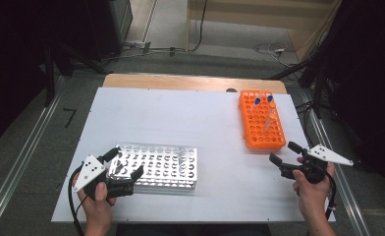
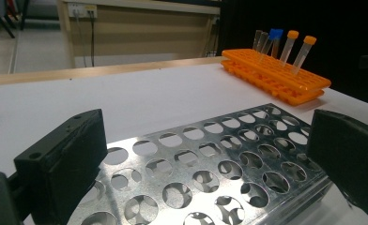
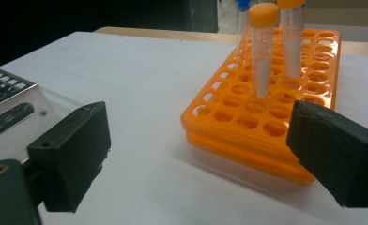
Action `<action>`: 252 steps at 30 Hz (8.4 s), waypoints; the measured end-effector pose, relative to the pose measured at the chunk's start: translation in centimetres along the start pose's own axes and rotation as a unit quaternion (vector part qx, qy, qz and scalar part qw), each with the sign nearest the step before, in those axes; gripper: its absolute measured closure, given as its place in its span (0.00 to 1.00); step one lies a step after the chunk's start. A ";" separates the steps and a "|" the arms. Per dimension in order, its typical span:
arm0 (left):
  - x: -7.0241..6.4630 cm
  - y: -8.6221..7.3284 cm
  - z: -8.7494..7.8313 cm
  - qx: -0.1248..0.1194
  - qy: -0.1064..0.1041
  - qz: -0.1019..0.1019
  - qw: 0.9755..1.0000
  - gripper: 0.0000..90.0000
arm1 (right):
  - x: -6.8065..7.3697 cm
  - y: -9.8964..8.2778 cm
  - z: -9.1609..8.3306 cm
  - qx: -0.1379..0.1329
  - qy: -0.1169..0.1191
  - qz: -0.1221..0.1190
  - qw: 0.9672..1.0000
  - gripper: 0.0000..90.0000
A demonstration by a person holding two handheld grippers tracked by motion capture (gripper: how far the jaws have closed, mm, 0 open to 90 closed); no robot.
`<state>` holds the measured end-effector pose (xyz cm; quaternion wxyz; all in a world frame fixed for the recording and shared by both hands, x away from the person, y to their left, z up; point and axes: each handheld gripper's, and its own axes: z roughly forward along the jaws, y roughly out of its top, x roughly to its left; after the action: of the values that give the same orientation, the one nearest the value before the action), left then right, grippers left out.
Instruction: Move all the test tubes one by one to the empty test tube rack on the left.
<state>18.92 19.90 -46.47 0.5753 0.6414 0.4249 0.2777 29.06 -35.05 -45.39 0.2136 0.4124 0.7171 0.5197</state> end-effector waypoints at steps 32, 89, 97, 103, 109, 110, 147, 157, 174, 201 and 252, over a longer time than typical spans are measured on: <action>-0.6 0.0 0.4 0.016 -0.008 0.014 1.000 0.00 | -4.9 2.1 10.1 0.070 -0.080 0.002 0.994 0.64; -6.3 4.7 6.1 0.042 -0.093 0.057 0.993 0.00 | 7.0 2.2 3.5 0.017 0.091 -0.050 0.994 0.81; -7.6 4.3 7.4 0.060 -0.113 0.057 0.990 0.02 | 10.1 0.9 3.7 0.050 0.132 -0.075 0.987 0.81; -8.7 4.4 7.9 0.070 -0.133 0.045 0.988 0.08 | 11.9 0.4 4.5 0.073 0.156 -0.095 0.980 0.81; -10.4 4.5 8.7 0.091 -0.158 0.052 0.982 0.28 | 13.4 0.3 4.9 0.091 0.163 -0.114 0.976 0.81; -10.7 4.5 8.8 0.094 -0.169 0.054 0.980 0.31 | 13.5 0.3 5.0 0.094 0.164 -0.119 0.975 0.81; -14.0 4.3 10.6 0.129 -0.248 0.070 0.958 0.78 | 17.3 0.3 4.6 0.107 0.198 -0.178 0.958 0.81; -13.1 5.2 10.1 0.109 -0.235 0.058 0.964 0.78 | 16.2 0.4 4.1 0.090 0.207 -0.153 0.962 0.43; -9.6 7.0 9.7 0.086 -0.194 0.043 0.976 0.78 | 11.4 0.2 1.4 0.064 0.179 -0.096 0.977 0.00; -6.7 7.2 12.7 0.086 -0.140 0.037 0.986 0.78 | 4.6 -1.3 -0.9 0.053 0.112 -0.056 0.991 0.00; -5.4 5.5 7.7 0.078 -0.137 -0.004 0.988 0.00 | 3.7 -1.0 -0.3 0.047 0.092 -0.046 0.994 0.01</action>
<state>24.03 11.53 -41.76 0.5773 0.7145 0.3650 0.1514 26.30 -32.33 -45.76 0.1504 0.3392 0.7755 0.5108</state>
